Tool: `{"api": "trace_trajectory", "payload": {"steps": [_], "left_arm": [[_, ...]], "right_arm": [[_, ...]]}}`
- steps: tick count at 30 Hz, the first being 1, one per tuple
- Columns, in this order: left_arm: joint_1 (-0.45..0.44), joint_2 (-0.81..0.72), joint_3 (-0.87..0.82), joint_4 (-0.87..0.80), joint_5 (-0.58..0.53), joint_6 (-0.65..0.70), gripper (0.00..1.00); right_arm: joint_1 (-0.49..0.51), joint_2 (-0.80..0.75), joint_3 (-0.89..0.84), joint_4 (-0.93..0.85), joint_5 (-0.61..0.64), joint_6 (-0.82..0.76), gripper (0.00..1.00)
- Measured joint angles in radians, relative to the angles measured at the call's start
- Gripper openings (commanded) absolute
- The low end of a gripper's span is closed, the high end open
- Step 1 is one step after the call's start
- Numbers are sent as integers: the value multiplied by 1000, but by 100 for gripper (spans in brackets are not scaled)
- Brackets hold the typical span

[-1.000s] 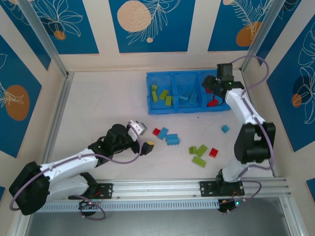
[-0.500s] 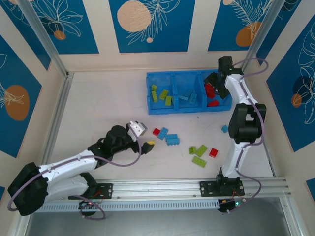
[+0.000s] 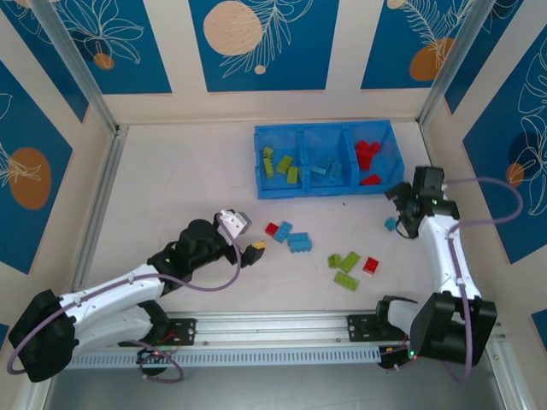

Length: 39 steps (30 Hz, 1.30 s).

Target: Sort the legos into containers by color

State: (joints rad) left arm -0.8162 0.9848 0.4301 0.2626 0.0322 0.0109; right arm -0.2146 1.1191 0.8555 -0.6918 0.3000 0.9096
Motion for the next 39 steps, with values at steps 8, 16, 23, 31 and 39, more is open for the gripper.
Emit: {"api": "trace_trajectory", "payload": {"steps": [8,16,23,31,39], "left_arm": [[0,49,0,0,9,-1,100],[0,56,0,0,7,0,100],[0,95,0,8,8,0,100],[-1,114,0,8,8,0,100],[-1,114,0,12,8,0,100]], "right_arm": [[-46,207,-76,47,-103,-40,94],[-70,480,60,128,-133,-108,70],[-89,551,86,154,-158,-130,43],[-77,436,35,168,-177,-140,28],[237,59,2,152,-118,-121,29]]}}
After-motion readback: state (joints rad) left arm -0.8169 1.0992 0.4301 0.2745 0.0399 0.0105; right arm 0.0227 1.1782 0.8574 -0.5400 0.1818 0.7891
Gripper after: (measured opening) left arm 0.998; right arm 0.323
